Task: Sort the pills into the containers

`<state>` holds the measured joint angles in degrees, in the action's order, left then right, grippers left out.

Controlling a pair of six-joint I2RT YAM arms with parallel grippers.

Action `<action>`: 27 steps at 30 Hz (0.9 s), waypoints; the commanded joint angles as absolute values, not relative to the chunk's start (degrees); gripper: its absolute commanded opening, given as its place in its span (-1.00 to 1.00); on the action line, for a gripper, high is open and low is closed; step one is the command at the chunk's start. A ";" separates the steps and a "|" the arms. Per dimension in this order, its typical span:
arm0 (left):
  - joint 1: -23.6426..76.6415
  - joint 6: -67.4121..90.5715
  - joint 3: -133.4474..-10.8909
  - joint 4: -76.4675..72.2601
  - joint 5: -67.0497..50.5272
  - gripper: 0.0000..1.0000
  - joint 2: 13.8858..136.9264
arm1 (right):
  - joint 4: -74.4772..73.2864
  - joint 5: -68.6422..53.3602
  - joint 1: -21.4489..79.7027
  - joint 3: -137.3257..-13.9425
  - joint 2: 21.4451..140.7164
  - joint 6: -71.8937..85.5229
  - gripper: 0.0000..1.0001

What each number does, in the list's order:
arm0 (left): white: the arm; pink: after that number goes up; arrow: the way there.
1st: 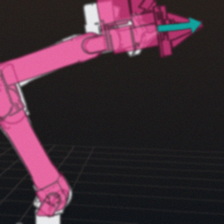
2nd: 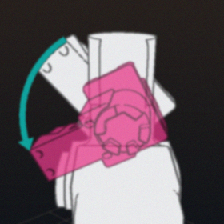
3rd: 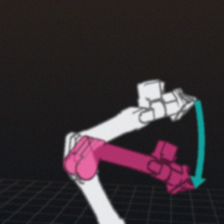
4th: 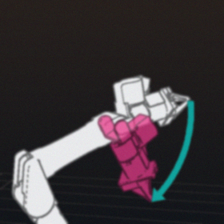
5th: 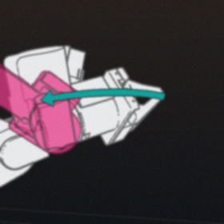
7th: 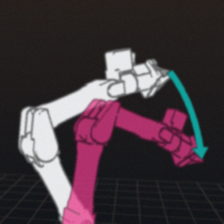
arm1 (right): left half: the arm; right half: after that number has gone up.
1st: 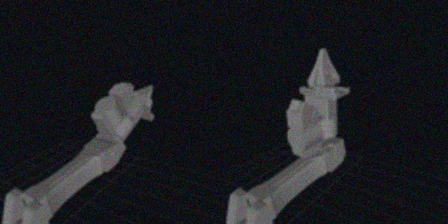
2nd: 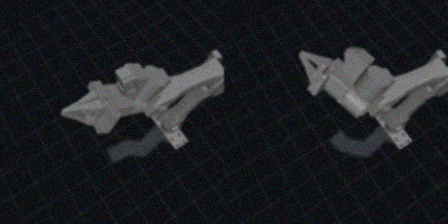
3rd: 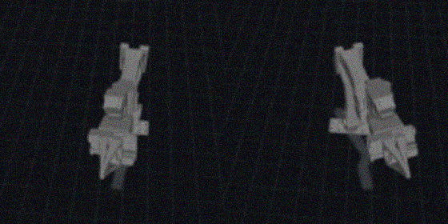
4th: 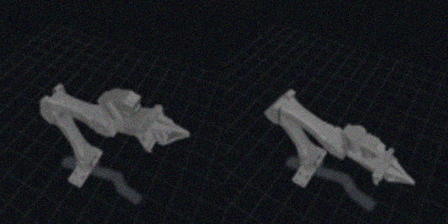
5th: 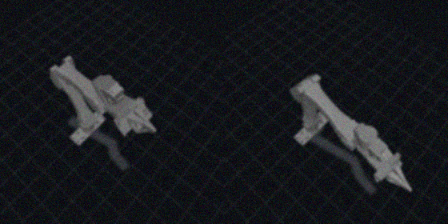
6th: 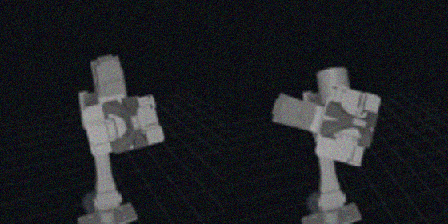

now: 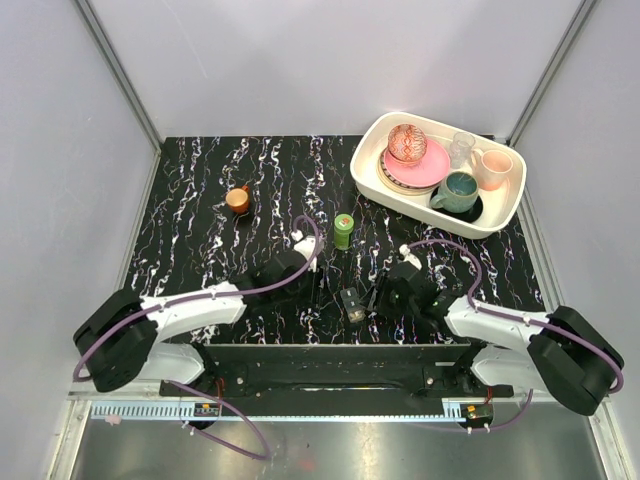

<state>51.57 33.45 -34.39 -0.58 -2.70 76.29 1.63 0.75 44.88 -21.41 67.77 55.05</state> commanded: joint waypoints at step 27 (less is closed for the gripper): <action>51.86 34.54 -32.61 3.60 2.29 -0.03 66.36 | 3.77 -16.15 40.25 -35.16 83.67 33.32 -1.00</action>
